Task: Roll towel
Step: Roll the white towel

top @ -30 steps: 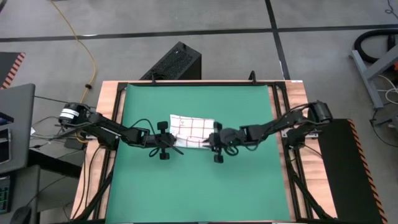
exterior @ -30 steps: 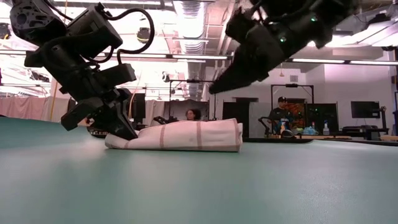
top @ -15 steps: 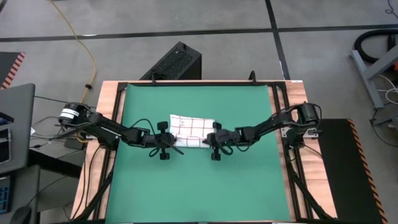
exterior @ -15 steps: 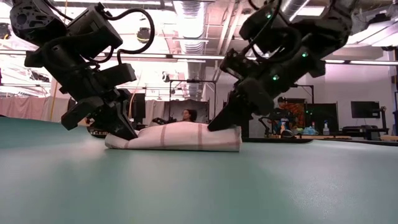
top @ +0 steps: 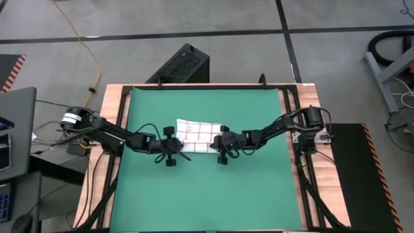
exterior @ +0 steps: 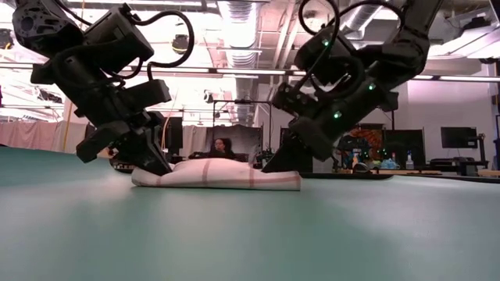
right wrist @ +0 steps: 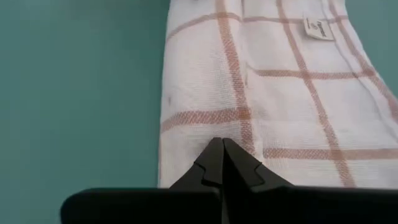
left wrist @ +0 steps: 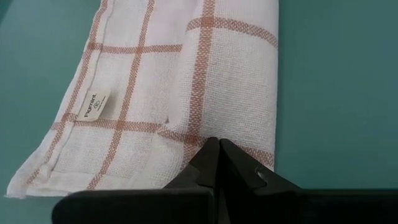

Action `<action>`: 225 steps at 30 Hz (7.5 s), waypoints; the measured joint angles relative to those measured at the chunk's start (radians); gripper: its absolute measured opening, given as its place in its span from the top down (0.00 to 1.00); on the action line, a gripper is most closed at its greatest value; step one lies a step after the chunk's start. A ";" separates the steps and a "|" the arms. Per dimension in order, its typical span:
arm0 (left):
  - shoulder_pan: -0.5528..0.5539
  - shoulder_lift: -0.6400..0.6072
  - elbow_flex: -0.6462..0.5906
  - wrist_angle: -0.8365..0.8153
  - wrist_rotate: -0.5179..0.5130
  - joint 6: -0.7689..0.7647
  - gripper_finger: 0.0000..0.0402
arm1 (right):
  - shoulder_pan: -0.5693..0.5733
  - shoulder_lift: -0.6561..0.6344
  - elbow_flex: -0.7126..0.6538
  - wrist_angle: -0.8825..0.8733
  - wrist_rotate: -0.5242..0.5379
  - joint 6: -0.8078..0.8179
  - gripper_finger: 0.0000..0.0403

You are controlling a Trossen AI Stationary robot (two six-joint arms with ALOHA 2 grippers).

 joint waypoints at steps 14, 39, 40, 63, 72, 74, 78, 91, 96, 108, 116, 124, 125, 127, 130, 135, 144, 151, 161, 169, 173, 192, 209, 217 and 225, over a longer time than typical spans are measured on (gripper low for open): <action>-0.047 -0.277 -0.001 -0.083 -0.061 -0.053 1.00 | -0.004 0.075 0.001 0.002 0.020 0.079 0.95; 0.105 0.095 -0.236 0.680 -0.022 0.062 1.00 | 0.005 0.077 -0.002 0.010 0.020 0.076 0.95; 0.110 0.108 -0.235 0.683 -0.020 0.042 1.00 | 0.008 0.077 -0.002 0.006 0.021 0.080 0.95; 0.116 0.154 -0.234 0.660 0.070 -0.073 1.00 | 0.019 -0.043 -0.010 -0.011 0.245 -0.050 0.94; 0.116 0.155 -0.235 0.660 0.068 -0.069 1.00 | 0.033 -0.212 -0.006 -0.082 0.172 -0.247 0.78; 0.116 0.155 -0.235 0.660 0.068 -0.069 1.00 | 0.048 -0.240 -0.006 -0.089 0.101 -0.279 0.68; 0.116 0.155 -0.235 0.659 0.068 -0.070 1.00 | 0.083 -0.248 -0.004 -0.091 -0.015 -0.332 0.46; 0.115 0.156 -0.235 0.659 0.067 -0.071 1.00 | 0.027 -0.022 -0.003 -0.014 0.028 -0.466 0.29; 0.115 0.156 -0.235 0.659 0.066 -0.072 1.00 | -0.051 0.043 0.000 0.005 -0.037 -0.405 0.29; 0.115 0.155 -0.235 0.650 0.065 -0.072 1.00 | -0.105 0.156 -0.013 0.052 -0.064 -0.260 0.36; 0.116 0.155 -0.235 0.649 0.106 -0.102 1.00 | -0.100 0.159 -0.013 0.064 0.042 -0.181 0.72; 0.116 0.155 -0.235 0.650 0.180 -0.165 1.00 | -0.073 0.130 -0.013 0.030 -0.003 -0.044 0.82; 0.116 0.155 -0.235 0.652 0.194 -0.174 1.00 | -0.071 0.118 -0.013 0.009 -0.023 -0.019 0.82; 0.115 0.155 -0.234 0.654 0.232 -0.194 1.00 | -0.068 0.092 -0.013 -0.035 -0.050 0.039 0.82; 0.115 0.154 -0.233 0.657 0.283 -0.220 1.00 | -0.074 0.060 -0.014 -0.090 -0.112 0.117 0.82; 0.115 0.152 -0.233 0.659 0.329 -0.261 1.00 | -0.103 0.042 -0.016 -0.106 -0.264 0.231 0.82; 0.113 0.159 -0.232 0.721 0.504 -0.454 1.00 | -0.150 0.041 -0.017 -0.114 -0.363 0.458 0.82; 0.095 0.138 -0.196 0.748 0.564 -0.562 1.00 | -0.163 0.040 -0.017 -0.133 -0.367 0.496 0.82; -0.040 -0.123 -0.187 0.604 0.360 -0.525 1.00 | -0.163 0.040 -0.017 -0.145 -0.394 0.497 0.82; -0.309 -0.129 -0.097 0.200 -0.151 -0.155 1.00 | -0.164 0.040 -0.017 -0.150 -0.432 0.502 0.82; -0.388 -0.038 -0.095 0.251 -0.289 -0.121 1.00 | -0.164 0.040 -0.017 -0.148 -0.433 0.491 0.82; -0.275 0.125 0.009 0.299 -0.449 0.145 1.00 | -0.162 0.040 -0.018 -0.144 -0.450 0.445 0.82; -0.103 -0.039 0.034 0.321 -0.402 0.472 1.00 | -0.162 0.040 -0.018 -0.144 -0.464 0.440 0.82; 0.142 -0.080 0.032 0.176 0.083 0.413 1.00 | -0.161 0.040 -0.018 -0.144 -0.466 0.440 0.82; 0.229 0.028 0.032 0.248 0.183 0.509 1.00 | -0.161 0.040 -0.019 -0.147 -0.482 0.438 0.82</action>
